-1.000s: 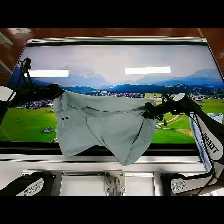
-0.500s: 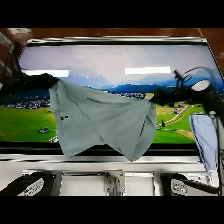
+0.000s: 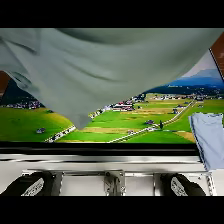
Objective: Fold the shirts.
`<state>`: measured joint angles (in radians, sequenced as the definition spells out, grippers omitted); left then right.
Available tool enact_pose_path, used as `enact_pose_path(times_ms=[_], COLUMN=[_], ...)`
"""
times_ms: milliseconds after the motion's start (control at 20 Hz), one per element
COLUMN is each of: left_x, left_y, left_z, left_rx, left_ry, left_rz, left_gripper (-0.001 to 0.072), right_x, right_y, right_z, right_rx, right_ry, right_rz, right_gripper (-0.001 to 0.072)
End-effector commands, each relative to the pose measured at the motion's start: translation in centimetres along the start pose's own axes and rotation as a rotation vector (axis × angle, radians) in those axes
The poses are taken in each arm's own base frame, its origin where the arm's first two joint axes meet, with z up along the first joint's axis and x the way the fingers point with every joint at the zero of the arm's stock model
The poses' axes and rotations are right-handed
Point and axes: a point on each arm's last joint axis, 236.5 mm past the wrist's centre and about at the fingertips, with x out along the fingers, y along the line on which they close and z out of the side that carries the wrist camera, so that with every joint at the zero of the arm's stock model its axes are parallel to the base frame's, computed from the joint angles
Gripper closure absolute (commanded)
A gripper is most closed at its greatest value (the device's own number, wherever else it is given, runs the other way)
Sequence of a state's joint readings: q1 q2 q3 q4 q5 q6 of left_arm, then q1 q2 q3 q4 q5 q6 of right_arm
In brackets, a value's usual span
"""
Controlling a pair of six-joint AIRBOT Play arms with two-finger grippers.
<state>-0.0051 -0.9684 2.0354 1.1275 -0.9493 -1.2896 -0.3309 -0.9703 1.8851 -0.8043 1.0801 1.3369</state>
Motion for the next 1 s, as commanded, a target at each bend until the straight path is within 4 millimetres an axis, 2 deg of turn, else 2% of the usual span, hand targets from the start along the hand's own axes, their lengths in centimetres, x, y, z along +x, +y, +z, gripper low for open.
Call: enact_pose_path(times_ms=[0,100,250,300,400,600,750,850,950], left_x=[-6.5,-9.5,-13.8,-14.7,-15.0,-12.5,-9.4,-6.7,-3.8], left_y=[-0.2,1.1,1.6,1.5,1.5,2.3,3.1,3.9,4.9], left_z=[5.1,4.8,6.0,6.3,5.5,0.0,-5.1,-10.0,-15.9], left_rx=[0.081,0.071,0.069,0.067,0.067,0.033,-0.003,-0.035,-0.068], left_ry=[-0.102,-0.073,-0.111,-0.123,-0.087,0.097,0.243,0.371,0.517], left_rz=[0.095,0.193,0.274,0.284,0.29,0.28,0.262,0.249,0.241], left_gripper=[0.0674,0.0674,0.0673,0.0674,0.0674,0.0673,0.0674,0.0673,0.0674], right_x=[-6.8,-8.4,-9.7,-10.0,-10.4,-9.4,-6.8,-5.0,-2.7], right_y=[3.5,3.7,3.1,2.5,0.9,-2.4,-5.4,-7.4,-10.1], right_z=[5.9,5.1,2.0,1.0,-1.2,-4.7,-9.4,-13.5,-17.4], right_rx=[-0.154,-0.179,-0.21,-0.216,-0.215,-0.176,-0.069,0.036,0.118], right_ry=[-0.169,-0.135,-0.006,0.04,0.144,0.302,0.504,0.674,0.813], right_rz=[-0.085,-0.132,-0.191,-0.217,-0.274,-0.333,-0.319,-0.3,-0.295], right_gripper=[0.0647,0.0647,0.0647,0.0647,0.0647,0.0647,0.0647,0.0648,0.0647])
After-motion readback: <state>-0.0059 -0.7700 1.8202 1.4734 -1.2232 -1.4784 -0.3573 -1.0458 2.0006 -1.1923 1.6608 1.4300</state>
